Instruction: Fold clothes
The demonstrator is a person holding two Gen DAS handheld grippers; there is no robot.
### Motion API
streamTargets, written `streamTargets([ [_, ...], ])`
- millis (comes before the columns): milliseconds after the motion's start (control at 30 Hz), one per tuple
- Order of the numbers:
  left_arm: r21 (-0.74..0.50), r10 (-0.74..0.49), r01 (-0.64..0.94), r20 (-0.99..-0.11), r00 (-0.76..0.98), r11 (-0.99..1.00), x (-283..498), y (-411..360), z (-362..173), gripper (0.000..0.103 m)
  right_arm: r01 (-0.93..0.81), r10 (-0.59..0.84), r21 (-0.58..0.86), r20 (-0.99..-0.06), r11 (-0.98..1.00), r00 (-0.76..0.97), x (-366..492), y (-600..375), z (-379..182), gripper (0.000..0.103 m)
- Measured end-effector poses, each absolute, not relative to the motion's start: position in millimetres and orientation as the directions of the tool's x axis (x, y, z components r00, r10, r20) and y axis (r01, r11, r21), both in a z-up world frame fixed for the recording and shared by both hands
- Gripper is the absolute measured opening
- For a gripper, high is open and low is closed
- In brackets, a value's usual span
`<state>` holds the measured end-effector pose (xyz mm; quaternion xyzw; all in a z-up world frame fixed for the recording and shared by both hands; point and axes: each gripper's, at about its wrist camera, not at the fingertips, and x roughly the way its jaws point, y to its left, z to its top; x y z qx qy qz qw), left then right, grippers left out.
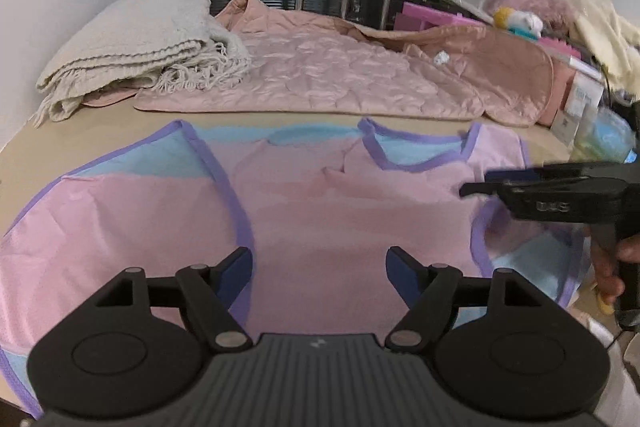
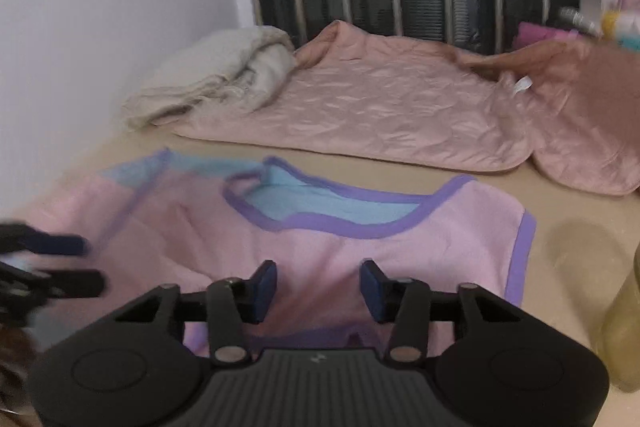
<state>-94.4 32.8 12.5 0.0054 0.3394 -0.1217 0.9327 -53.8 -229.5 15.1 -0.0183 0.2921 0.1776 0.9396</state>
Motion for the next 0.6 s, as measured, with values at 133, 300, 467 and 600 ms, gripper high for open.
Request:
streamTargets([
  [133,-0.042,-0.195,0.218,-0.632,0.75,0.975,-96,35,8,0.076,-0.28,0.265,0.052,-0.523,0.959,0.81,-64,-230,17,0.0],
  [300,-0.041,-0.186,0.208,-0.635,0.75,0.977,-96,39,7,0.078,-0.2,0.217,0.092,-0.544,0.976,0.81,-72,-253,23,0.001],
  [467,-0.051,-0.212,0.233,-0.631,0.746,0.971,-100,38,12,0.078,-0.247,0.255,0.085,-0.516,0.965,0.818,-87,-246,33,0.039],
  [600,-0.039,-0.235,0.271,-0.622,0.747,0.962,-106,35,13,0.08,-0.375,0.376,0.103,-0.48,0.921,0.792,-99,-230,37,0.036],
])
